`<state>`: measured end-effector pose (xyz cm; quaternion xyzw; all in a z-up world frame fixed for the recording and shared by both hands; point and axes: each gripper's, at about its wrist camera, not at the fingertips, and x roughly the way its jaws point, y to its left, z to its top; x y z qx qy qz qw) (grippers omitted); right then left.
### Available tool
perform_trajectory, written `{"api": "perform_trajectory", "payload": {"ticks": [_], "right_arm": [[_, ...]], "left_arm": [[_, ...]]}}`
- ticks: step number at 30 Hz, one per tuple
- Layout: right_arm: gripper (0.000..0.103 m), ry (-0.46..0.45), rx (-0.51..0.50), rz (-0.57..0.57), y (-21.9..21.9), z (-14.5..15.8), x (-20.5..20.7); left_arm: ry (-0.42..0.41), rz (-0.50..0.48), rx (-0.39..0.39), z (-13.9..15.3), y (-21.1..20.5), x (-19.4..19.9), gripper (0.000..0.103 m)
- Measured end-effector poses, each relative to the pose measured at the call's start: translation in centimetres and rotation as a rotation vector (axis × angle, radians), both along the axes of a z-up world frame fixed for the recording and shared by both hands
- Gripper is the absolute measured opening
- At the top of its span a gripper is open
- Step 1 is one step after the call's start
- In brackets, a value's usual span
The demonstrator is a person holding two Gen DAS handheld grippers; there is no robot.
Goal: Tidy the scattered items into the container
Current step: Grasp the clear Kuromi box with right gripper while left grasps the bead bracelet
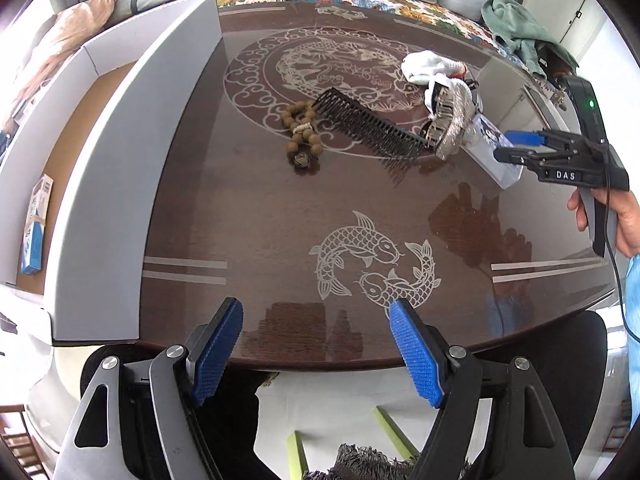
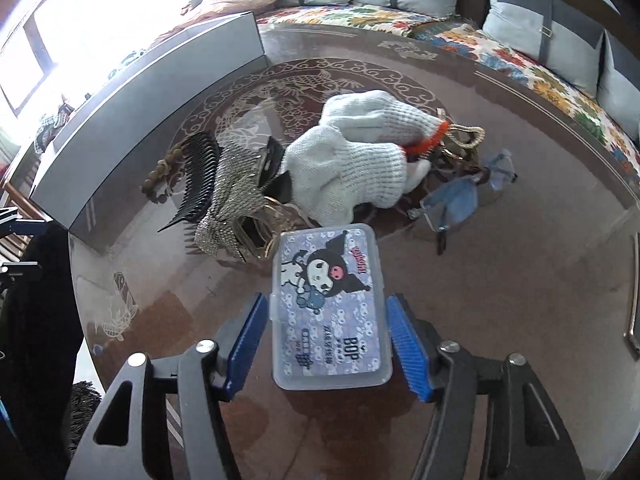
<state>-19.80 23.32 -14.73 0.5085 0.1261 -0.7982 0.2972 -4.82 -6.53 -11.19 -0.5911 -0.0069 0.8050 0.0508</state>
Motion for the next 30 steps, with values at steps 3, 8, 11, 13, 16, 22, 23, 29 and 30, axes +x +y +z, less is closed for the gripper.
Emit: {"api": "perform_trajectory", "payload": {"ticks": [3, 8, 11, 13, 16, 22, 23, 29, 30], "right_arm": [[0.068, 0.008, 0.033, 0.012, -0.6, -0.2, -0.2], [0.067, -0.031, 0.160, -0.002, -1.5, -2.0, -1.0], [0.065, -0.054, 0.179, -0.014, -1.4, -2.8, -1.2], [0.064, -0.060, 0.152, -0.055, -0.8, -2.7, -1.3], [0.062, -0.083, 0.100, -0.115, 0.2, -2.3, -0.9], [0.062, -0.051, -0.012, -0.225, 2.2, -0.8, 2.7], [0.062, -0.043, -0.040, -0.243, 2.6, -0.5, 3.5], [0.062, -0.031, -0.183, -0.309, 3.6, 0.8, 7.1], [0.062, -0.032, -0.205, -0.317, 3.7, 1.0, 7.5]], "left_arm": [[-0.010, -0.004, -0.005, -0.5, 0.2, -0.1, 0.075], [-0.018, -0.009, -0.010, -0.8, 0.3, -0.2, 0.075], [-0.022, -0.011, -0.017, -1.0, 0.2, -0.2, 0.075], [-0.029, -0.006, -0.023, -1.4, 0.1, -0.4, 0.075], [-0.040, -0.007, -0.023, -2.0, -0.1, -0.7, 0.075], [-0.047, -0.036, 0.020, -2.8, -0.2, -3.1, 0.075], [-0.046, -0.031, 0.023, -2.7, -0.4, -4.1, 0.075], [0.005, -0.040, 0.002, -3.1, -0.9, -12.1, 0.075], [-0.003, -0.039, -0.004, -3.6, -1.1, -13.5, 0.075]]}}
